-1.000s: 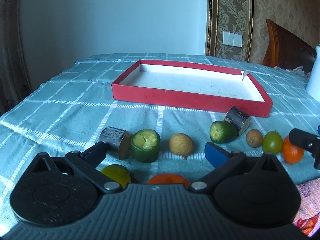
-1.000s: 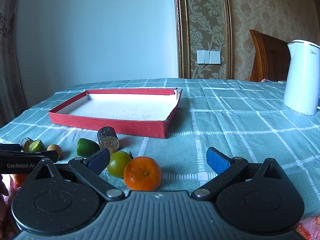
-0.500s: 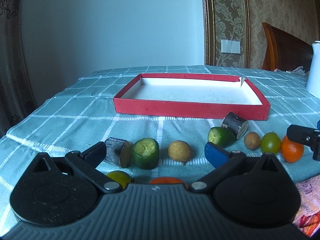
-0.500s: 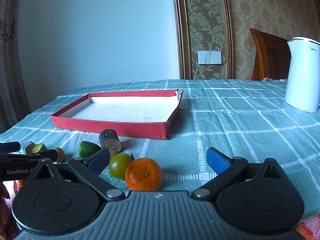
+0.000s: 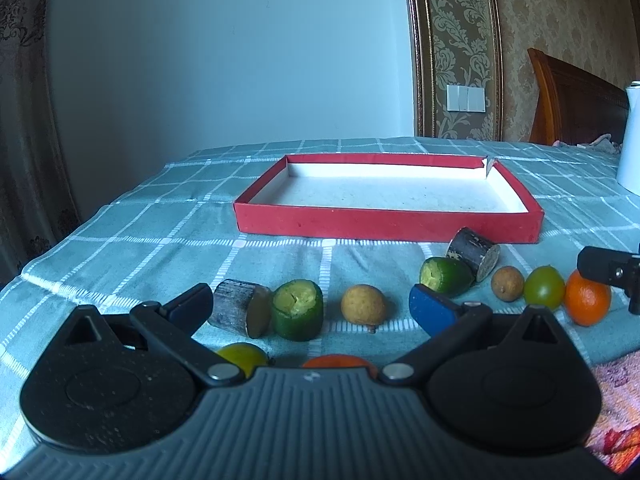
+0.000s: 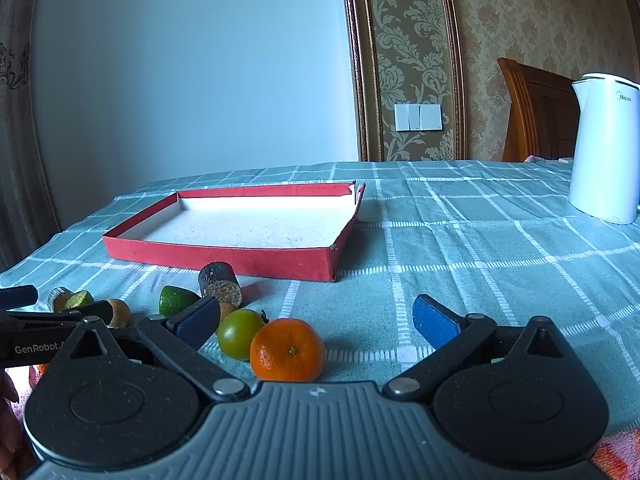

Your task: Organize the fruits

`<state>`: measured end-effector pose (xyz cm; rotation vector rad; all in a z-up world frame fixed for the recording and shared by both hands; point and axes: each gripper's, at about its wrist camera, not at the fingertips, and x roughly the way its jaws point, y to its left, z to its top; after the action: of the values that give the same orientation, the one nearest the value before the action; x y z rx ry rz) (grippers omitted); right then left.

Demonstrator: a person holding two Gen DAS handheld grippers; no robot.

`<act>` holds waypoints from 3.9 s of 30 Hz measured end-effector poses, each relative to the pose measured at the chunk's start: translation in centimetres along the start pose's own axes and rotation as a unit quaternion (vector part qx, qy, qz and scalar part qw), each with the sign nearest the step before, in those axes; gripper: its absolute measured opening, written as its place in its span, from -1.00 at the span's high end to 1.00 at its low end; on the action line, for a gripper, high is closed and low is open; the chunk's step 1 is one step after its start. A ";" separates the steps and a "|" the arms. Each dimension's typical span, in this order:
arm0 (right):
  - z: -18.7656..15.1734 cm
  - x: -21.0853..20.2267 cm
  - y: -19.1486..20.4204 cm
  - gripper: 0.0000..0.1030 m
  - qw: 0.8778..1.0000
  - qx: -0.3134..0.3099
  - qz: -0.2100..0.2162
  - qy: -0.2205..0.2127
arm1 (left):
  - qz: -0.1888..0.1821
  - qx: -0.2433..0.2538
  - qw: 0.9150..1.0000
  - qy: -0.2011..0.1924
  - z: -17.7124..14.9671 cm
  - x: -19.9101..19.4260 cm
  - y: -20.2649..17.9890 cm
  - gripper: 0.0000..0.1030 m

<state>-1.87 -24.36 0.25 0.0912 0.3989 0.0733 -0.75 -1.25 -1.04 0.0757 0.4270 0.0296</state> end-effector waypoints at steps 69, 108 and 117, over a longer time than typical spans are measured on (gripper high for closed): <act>-0.1 -1.1 -0.5 -1.00 0.999 -0.010 0.044 -0.001 | -0.011 -0.029 1.000 -0.002 -0.1 -0.1 0.9 -1.00; 7.8 5.9 0.6 0.19 0.993 -0.071 0.076 0.059 | -0.016 -0.047 0.999 0.008 -0.1 0.0 1.3 -1.00; 7.7 13.0 0.4 0.16 0.993 -0.064 0.036 0.097 | -0.022 -0.048 0.998 0.013 -0.1 0.2 1.5 -1.00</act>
<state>13.04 -23.39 2.38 -0.0292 0.5840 0.1803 -0.66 0.29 -1.10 -0.0294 0.4529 0.0071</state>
